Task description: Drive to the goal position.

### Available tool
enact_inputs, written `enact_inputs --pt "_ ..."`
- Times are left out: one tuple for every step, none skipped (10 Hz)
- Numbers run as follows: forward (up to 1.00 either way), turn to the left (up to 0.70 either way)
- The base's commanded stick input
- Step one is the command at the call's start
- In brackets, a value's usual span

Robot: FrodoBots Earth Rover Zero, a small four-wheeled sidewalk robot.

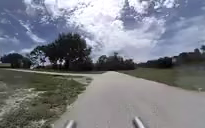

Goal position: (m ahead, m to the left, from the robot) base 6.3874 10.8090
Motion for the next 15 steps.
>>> enact_inputs --pt "0.85 0.00" --pt "0.85 0.00" --pt "0.85 0.00" --pt "0.85 0.00" --pt "0.85 0.00" --pt "0.85 0.00" --pt "0.85 0.00" --pt "0.85 0.00" --pt "0.85 0.00" --pt "0.85 0.00" --pt "0.85 0.00" --pt "0.85 0.00" --pt "0.85 0.00" --pt "0.85 0.00" --pt "0.85 0.00"
